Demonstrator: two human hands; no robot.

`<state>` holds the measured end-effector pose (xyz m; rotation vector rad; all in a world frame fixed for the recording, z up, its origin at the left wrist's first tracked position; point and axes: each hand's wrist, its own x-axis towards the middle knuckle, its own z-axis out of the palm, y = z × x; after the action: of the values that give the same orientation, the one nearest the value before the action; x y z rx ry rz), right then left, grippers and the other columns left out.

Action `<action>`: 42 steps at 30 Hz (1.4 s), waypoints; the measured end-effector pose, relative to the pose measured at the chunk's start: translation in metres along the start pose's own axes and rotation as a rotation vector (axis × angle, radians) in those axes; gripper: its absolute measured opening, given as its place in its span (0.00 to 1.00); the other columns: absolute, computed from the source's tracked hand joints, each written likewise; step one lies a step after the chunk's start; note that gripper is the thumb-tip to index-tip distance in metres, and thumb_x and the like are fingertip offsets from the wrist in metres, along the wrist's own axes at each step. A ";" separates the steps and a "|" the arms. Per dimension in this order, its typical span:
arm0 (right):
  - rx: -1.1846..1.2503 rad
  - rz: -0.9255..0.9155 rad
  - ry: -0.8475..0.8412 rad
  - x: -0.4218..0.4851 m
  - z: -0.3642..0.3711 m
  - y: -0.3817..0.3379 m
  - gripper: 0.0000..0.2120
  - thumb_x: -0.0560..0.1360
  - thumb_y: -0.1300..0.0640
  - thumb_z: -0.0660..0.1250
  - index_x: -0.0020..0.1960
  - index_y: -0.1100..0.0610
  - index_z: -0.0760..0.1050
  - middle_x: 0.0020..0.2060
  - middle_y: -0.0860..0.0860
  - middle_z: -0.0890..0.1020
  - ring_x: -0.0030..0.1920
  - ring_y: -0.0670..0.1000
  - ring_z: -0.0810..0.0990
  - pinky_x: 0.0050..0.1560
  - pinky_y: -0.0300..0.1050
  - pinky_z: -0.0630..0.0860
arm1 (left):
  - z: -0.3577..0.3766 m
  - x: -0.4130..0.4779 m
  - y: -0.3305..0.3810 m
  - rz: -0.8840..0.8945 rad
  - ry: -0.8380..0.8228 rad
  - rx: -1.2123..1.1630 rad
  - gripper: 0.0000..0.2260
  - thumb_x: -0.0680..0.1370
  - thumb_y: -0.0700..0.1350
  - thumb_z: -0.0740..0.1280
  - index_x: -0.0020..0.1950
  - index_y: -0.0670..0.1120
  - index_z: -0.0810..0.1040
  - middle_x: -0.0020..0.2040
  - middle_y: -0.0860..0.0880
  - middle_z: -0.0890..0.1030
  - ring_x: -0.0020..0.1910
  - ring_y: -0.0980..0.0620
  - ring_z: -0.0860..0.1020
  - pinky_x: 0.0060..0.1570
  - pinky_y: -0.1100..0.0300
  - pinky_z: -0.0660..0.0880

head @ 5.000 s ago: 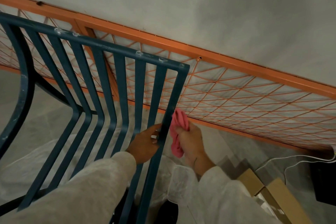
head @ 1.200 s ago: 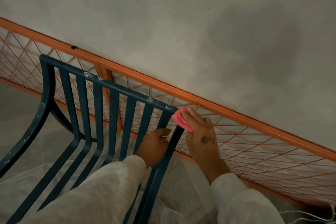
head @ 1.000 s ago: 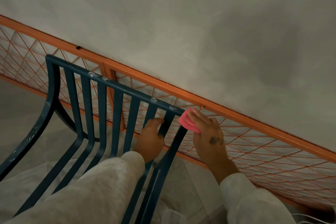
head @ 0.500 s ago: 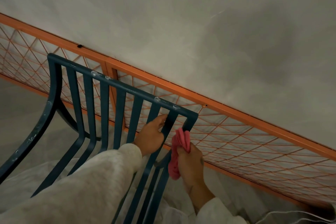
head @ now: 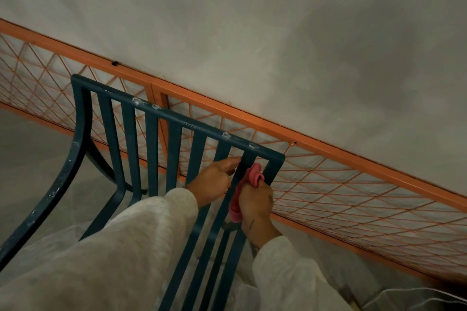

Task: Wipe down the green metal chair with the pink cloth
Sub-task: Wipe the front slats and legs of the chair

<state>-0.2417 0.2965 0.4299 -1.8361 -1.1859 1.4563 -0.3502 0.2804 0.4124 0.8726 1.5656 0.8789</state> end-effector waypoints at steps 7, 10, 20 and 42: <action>0.041 -0.165 0.027 -0.009 0.001 -0.005 0.06 0.82 0.57 0.60 0.51 0.52 0.76 0.39 0.52 0.79 0.39 0.49 0.78 0.37 0.39 0.72 | 0.002 -0.001 0.003 -0.007 0.014 -0.019 0.32 0.73 0.28 0.57 0.74 0.51 0.66 0.73 0.52 0.69 0.72 0.52 0.66 0.72 0.52 0.64; -0.030 -0.027 -0.060 -0.006 -0.007 0.000 0.07 0.81 0.60 0.61 0.47 0.52 0.76 0.37 0.52 0.78 0.36 0.49 0.77 0.35 0.41 0.73 | 0.003 -0.004 0.005 -0.016 0.020 -0.019 0.32 0.74 0.28 0.58 0.75 0.50 0.64 0.74 0.51 0.67 0.73 0.50 0.65 0.71 0.52 0.64; -0.085 -0.414 -0.003 -0.014 -0.066 -0.045 0.07 0.80 0.54 0.63 0.54 0.45 0.77 0.40 0.49 0.80 0.39 0.50 0.81 0.40 0.42 0.79 | -0.009 -0.027 0.021 0.244 0.343 0.223 0.15 0.78 0.34 0.61 0.61 0.46 0.79 0.59 0.50 0.81 0.58 0.55 0.78 0.60 0.64 0.74; -0.906 -1.028 0.043 0.038 -0.066 -0.017 0.27 0.68 0.71 0.74 0.65 0.58 0.77 0.63 0.53 0.80 0.63 0.58 0.78 0.60 0.58 0.77 | -0.096 0.001 0.061 0.478 0.396 1.244 0.07 0.78 0.42 0.63 0.51 0.50 0.79 0.47 0.51 0.81 0.49 0.50 0.75 0.56 0.53 0.70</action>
<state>-0.1831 0.3459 0.4441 -1.2263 -2.4846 0.2776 -0.4404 0.3003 0.4792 2.1010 2.3070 0.2907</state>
